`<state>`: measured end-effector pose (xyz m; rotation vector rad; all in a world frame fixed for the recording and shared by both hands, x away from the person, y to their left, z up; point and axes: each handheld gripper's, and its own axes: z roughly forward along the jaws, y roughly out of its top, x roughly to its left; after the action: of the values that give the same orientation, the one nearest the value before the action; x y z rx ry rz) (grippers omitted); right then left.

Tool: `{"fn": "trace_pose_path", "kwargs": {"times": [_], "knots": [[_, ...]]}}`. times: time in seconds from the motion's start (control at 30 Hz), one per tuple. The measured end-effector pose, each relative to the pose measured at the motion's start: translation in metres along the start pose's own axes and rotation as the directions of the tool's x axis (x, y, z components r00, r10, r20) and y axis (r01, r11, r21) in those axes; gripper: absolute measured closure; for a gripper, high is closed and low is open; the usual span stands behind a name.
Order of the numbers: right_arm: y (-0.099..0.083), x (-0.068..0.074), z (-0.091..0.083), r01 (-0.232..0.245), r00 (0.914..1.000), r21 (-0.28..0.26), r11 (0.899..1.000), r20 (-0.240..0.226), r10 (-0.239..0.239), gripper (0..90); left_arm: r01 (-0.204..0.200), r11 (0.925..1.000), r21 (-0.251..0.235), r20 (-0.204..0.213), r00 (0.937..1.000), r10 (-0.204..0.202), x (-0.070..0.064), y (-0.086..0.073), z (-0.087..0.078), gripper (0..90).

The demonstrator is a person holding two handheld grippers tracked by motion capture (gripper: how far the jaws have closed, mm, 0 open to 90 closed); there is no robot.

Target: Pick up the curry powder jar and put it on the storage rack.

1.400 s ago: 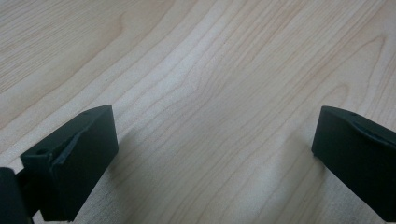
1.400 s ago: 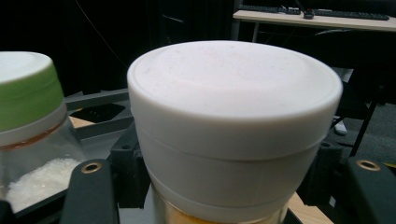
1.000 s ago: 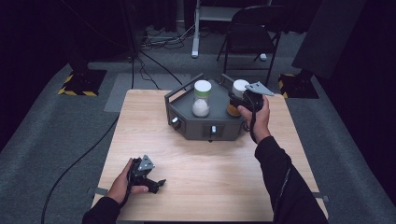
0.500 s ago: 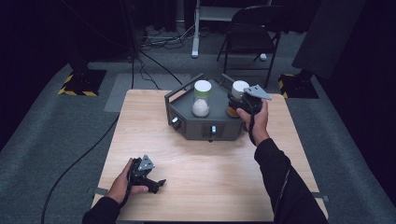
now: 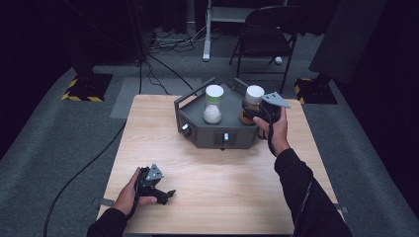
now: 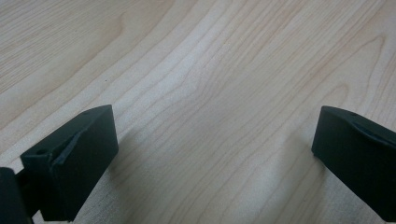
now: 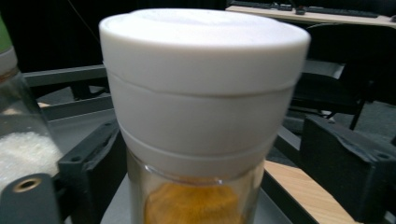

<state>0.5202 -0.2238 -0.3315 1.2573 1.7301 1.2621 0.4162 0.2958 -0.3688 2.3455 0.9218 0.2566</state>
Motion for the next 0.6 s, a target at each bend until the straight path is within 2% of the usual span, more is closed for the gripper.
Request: {"fn": "trace_pose_path", "kwargs": {"times": [0.13, 0.6], "knots": [[-0.001, -0.005, -0.004, 0.008, 0.9996, 0.005, 1.0, -0.026, -0.008, 7.1, 0.001, 1.0, 0.0, 0.0, 1.0, -0.001, 0.0, 0.0, 0.0, 0.2], [-0.005, -0.002, -0.032, 0.08, 0.9965, 0.032, 0.996, -0.029, -0.079, 7.0, 0.0, 1.0, 0.0, 0.0, 1.0, 0.0, 0.0, 0.0, 0.0, 0.2]]}}
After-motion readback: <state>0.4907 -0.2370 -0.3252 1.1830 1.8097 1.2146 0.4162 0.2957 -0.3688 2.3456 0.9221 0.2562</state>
